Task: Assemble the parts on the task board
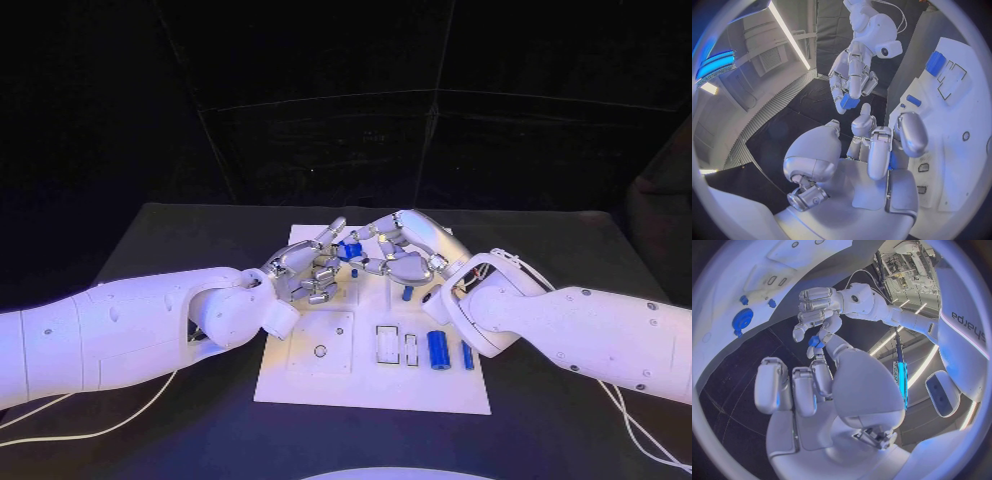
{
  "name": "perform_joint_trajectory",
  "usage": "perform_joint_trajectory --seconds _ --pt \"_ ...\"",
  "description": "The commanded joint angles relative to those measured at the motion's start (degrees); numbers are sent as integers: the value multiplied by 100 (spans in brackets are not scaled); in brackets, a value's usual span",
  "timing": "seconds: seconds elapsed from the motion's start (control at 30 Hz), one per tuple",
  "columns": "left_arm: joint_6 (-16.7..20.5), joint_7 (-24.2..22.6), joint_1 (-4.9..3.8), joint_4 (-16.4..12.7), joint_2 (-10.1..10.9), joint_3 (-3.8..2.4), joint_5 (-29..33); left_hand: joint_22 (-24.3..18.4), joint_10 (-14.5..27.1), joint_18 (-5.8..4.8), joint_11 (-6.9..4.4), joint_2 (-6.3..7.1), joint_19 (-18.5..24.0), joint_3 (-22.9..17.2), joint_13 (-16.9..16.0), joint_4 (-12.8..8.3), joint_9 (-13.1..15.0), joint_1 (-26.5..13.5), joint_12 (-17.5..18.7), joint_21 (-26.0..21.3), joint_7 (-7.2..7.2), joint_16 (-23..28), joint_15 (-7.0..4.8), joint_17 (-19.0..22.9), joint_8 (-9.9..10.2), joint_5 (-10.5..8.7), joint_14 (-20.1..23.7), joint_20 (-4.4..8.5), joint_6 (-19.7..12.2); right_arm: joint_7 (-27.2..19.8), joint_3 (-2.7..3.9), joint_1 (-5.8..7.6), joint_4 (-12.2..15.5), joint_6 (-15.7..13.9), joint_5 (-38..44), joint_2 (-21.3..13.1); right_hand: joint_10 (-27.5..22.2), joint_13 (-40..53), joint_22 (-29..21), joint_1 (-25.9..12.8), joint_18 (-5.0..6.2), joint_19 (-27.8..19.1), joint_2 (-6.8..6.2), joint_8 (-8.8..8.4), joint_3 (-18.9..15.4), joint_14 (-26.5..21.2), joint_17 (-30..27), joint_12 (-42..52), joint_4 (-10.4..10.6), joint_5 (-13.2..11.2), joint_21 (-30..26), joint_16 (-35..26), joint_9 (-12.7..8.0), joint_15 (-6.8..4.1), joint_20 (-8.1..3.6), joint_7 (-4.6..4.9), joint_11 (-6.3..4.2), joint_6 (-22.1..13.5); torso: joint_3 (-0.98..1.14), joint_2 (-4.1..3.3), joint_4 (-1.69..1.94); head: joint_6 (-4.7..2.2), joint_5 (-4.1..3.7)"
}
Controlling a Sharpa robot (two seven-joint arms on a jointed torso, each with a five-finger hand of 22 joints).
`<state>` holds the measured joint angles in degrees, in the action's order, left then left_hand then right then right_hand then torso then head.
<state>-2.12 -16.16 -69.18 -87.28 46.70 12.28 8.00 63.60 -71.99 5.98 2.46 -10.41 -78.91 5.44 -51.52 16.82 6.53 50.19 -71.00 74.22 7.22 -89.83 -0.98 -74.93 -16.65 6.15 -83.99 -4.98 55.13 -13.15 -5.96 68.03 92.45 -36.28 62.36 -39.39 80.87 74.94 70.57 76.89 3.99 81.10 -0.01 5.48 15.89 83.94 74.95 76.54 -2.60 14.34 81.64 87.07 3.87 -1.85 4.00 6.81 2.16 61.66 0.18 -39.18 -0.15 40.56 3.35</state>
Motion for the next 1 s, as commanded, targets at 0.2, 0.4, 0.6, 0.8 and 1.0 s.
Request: perform_joint_trajectory --seconds 0.2,0.4,0.6,0.8,1.0 --pt "-456 -86 -5 -38 43 -7 171 131 -126 -85 -29 -154 -66 126 -136 3 40 -44 -68 107 -53 -17 -66 -1507 -51 -1 -601 38 151 -58 5 11 -72 -48 -116 64 20 182 7 21 -20 46 10 21 69 502 1029 21 34 13 32 30 14 -14 12 31 0 75 5 0 -16 2 19" --pt "-549 -77 -6 -46 49 -7 179 179 -152 -93 -50 -205 -82 171 -171 2 65 -51 -76 141 -76 -17 -84 -1507 -70 1 -601 54 208 -53 5 11 -101 -30 -121 76 19 180 10 21 -21 47 9 22 72 502 1029 20 32 15 33 30 15 -14 12 30 -1 79 8 -2 -12 9 31" --pt "-551 -81 -6 -40 56 -7 182 190 -162 -95 -54 -221 -86 179 -186 2 70 -52 -81 149 -80 -17 -88 -1507 -72 2 -601 58 218 -58 5 11 -105 -31 -122 76 22 184 9 19 -21 46 5 23 74 502 1029 23 31 16 33 30 16 -14 12 29 -1 82 10 -1 -7 17 35" --pt "-502 -85 -6 -11 73 -7 183 199 -169 -97 -58 -241 -89 185 -198 1 75 -50 -85 155 -83 -17 -91 -1507 -72 4 -601 62 223 -72 5 11 -73 -59 -122 49 22 185 9 18 -21 46 4 23 74 502 1029 24 30 17 33 30 16 -14 12 29 -1 83 13 -4 -17 32 49" --pt "-469 -80 -6 12 82 -7 183 200 -172 -97 -61 -261 -88 188 -199 -4 81 -37 -82 157 -86 -17 -95 -1507 -70 7 -601 66 227 -67 4 11 -53 -56 -122 19 23 186 9 2 -21 46 -6 26 78 502 1031 25 31 3 33 31 18 -14 13 28 -1 94 12 -1 -15 34 44"
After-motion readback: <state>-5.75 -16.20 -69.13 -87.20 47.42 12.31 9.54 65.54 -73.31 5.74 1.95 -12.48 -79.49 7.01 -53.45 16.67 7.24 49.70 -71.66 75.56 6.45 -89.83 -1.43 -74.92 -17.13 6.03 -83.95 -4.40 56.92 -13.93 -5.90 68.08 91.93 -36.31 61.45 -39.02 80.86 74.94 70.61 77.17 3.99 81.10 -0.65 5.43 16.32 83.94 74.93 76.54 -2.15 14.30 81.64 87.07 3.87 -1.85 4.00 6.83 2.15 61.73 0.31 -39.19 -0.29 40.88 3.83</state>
